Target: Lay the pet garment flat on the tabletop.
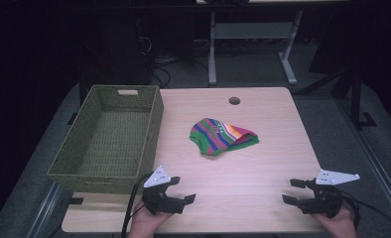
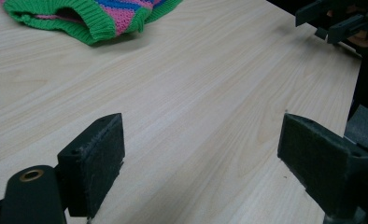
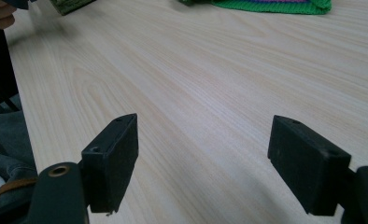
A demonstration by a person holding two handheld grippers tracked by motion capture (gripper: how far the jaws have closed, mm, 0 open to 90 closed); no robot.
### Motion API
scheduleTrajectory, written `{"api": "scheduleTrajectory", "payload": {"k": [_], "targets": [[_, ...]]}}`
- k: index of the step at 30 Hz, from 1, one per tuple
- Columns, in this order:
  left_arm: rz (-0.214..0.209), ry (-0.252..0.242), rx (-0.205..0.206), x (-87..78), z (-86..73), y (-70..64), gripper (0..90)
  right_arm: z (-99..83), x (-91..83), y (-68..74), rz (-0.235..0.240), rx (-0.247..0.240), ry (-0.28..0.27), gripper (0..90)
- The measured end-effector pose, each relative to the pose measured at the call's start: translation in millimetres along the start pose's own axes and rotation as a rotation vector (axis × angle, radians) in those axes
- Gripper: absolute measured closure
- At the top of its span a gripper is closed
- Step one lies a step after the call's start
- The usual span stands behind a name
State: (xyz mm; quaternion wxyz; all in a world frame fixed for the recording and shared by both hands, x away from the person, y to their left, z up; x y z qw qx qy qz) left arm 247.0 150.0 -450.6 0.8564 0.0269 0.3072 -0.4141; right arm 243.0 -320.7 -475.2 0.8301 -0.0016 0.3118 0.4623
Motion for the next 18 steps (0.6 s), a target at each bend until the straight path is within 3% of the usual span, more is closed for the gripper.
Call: {"api": "scheduleTrajectory", "payload": {"k": [11, 14, 18], "targets": [[0.011, 0.000, 0.022, 1.1, -0.3, -2.2, 14.4, 5.0, 6.9, 2.5, 0.012, -0.004, 0.048, 21.8], [0.017, 0.013, 0.041, 1.4, -0.4, -3.1, 14.4, 12.6, 12.7, 1.6, 0.036, 0.003, 0.092, 19.0], [0.017, -0.003, 0.032, -1.7, -1.0, -4.8, 14.4, 25.1, 17.6, 1.0, 0.073, -0.006, 0.092, 18.7]]}}
Point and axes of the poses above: each handheld gripper's, and its own axes: x roughly forward along the jaws, z roughly out of its top, y roughly to its left, the point moved 1 cm from there along x, roughly forward along the jaws, and after that the axes turned 4 degrees about z, right-handed, at the moved point
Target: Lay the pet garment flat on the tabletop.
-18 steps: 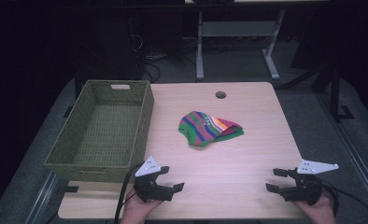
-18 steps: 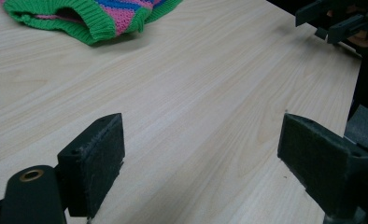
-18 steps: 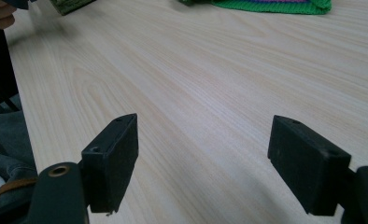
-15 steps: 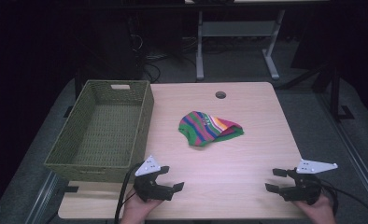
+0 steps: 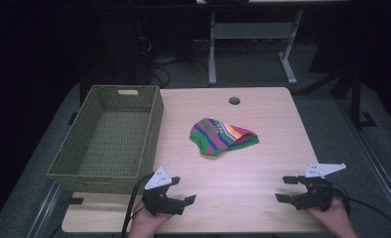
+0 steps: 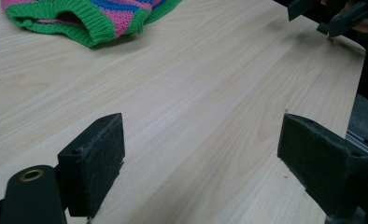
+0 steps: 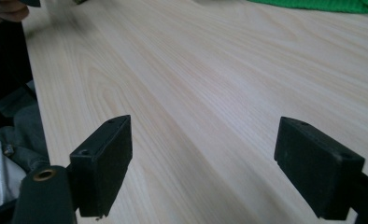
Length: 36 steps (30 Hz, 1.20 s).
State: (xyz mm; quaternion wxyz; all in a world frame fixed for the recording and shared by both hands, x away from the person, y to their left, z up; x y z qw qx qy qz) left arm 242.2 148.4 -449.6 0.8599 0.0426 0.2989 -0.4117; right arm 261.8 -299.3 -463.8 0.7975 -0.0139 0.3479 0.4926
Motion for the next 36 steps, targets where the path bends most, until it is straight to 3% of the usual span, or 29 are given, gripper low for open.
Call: {"api": "scheduleTrajectory", "payload": {"k": [3, 5, 11, 21, 27, 36], "targets": [[0.000, 0.006, 0.005, 0.3, -0.3, 0.0, 14.5, 6.4, 1.9, -0.2, 0.010, 0.000, 0.011, 19.0], [-0.001, 0.012, 0.006, 1.6, -0.1, 0.4, 14.5, 15.9, 3.4, 1.7, 0.021, -0.037, 0.007, 21.0], [-0.001, 0.017, 0.012, 2.9, -0.2, -0.8, 14.5, 31.3, 8.4, -1.6, 0.046, -0.045, 0.043, 21.1], [0.000, 0.008, 0.008, 1.5, -0.2, 0.5, 14.5, 54.3, 19.1, -11.8, 0.056, -0.038, 0.103, 21.1], [0.001, 0.002, 0.010, 0.8, 0.2, -0.3, 14.5, 72.6, 30.1, -14.7, 0.064, -0.062, 0.146, 21.1], [-0.002, -0.005, 0.003, -0.6, -0.2, 2.1, 14.5, 98.3, 40.6, -17.2, 0.067, -0.089, 0.158, 20.5]]}}
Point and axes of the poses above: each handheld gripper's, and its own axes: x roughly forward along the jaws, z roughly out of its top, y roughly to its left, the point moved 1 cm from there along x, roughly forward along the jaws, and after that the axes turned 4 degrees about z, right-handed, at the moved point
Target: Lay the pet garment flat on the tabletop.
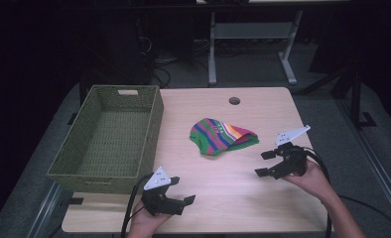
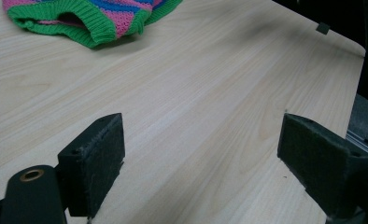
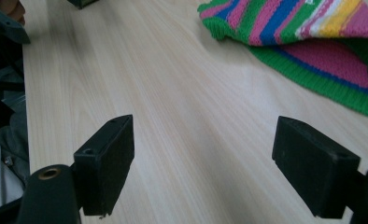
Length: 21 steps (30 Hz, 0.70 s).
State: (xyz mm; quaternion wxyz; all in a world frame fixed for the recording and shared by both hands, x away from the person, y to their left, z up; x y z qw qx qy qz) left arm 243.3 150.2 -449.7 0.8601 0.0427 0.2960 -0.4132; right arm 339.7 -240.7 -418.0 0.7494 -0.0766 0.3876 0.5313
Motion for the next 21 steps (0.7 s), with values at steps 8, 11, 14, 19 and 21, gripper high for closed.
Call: {"api": "scheduleTrajectory", "payload": {"k": [8, 11, 14, 19, 21], "targets": [[0.000, 0.002, 0.001, -0.5, 0.4, -0.6, 14.6, 19.2, 0.6, -5.5, 0.007, -0.013, -0.005, 20.2], [-0.001, 0.003, 0.006, -0.2, 0.6, -0.7, 14.6, 28.6, 3.2, -7.9, 0.005, -0.022, 0.010, 20.2], [-0.004, 0.003, 0.002, 0.0, 0.4, -1.0, 14.6, 37.2, 7.7, -10.5, 0.007, -0.018, 0.027, 20.0], [-0.006, -0.003, 0.006, -0.9, 0.7, -2.2, 14.6, 52.6, 19.1, -15.2, 0.012, -0.028, 0.056, 20.0], [-0.006, -0.003, 0.006, -1.2, 0.8, -1.7, 14.6, 55.4, 21.5, -15.7, 0.013, -0.029, 0.064, 20.0]]}}
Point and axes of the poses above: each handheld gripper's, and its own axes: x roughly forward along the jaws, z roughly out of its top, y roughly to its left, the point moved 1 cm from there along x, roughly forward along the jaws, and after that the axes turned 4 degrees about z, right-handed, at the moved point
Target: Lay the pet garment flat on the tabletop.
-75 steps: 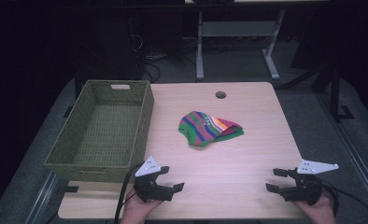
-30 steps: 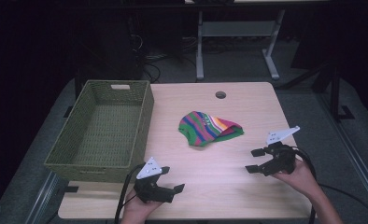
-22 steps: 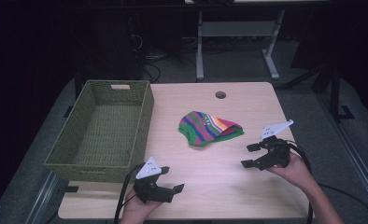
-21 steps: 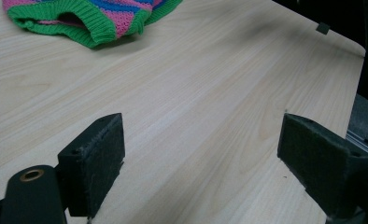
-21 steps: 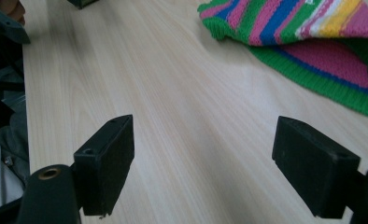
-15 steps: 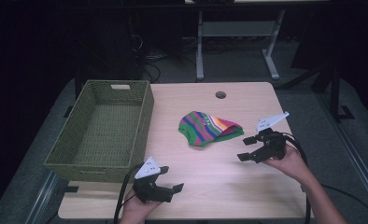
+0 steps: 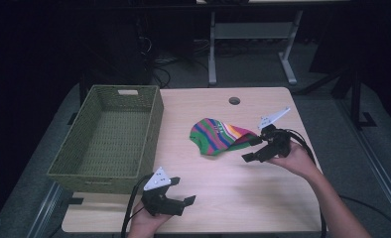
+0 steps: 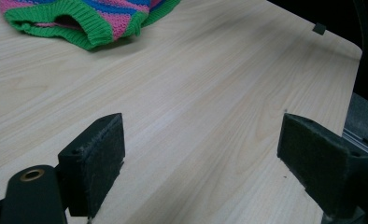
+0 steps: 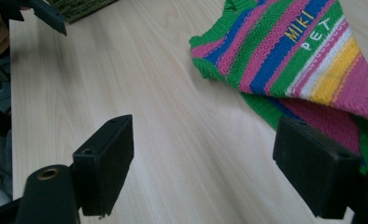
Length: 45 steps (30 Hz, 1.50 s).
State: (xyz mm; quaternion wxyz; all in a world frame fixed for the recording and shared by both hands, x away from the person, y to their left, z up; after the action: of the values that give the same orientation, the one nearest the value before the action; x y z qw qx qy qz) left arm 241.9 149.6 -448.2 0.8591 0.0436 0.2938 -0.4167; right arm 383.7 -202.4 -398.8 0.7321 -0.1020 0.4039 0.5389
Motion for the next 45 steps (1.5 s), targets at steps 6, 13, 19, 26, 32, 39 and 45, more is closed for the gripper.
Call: {"api": "scheduleTrajectory", "payload": {"k": [6, 13, 19, 26, 32, 39, 45], "targets": [[0.001, -0.003, -0.003, -1.1, 0.1, 1.1, 14.6, 14.7, 10.1, -2.7, 0.004, -0.012, 0.019, 20.1], [-0.001, -0.005, -0.002, -2.2, 0.3, 0.1, 14.6, 27.5, 19.0, -7.1, -0.009, -0.020, 0.051, 20.6], [-0.002, -0.007, 0.003, -2.7, 0.7, 1.1, 14.6, 40.0, 27.0, -15.7, -0.019, -0.039, 0.083, 21.6], [-0.003, -0.009, -0.005, -2.7, 0.3, 1.3, 14.6, 54.4, 32.1, -23.7, -0.021, -0.020, 0.083, 21.6], [-0.003, -0.011, 0.001, -3.3, 0.8, 1.4, 14.6, 65.3, 42.6, -28.3, -0.027, -0.018, 0.070, 22.7], [-0.004, -0.013, -0.005, -3.4, 0.9, 1.9, 14.8, 78.0, 56.9, -33.4, -0.056, -0.027, 0.090, 23.0], [-0.006, -0.011, 0.001, -3.9, 1.0, 2.5, 14.7, 79.4, 73.3, -41.0, -0.085, -0.013, 0.147, 23.1]]}}
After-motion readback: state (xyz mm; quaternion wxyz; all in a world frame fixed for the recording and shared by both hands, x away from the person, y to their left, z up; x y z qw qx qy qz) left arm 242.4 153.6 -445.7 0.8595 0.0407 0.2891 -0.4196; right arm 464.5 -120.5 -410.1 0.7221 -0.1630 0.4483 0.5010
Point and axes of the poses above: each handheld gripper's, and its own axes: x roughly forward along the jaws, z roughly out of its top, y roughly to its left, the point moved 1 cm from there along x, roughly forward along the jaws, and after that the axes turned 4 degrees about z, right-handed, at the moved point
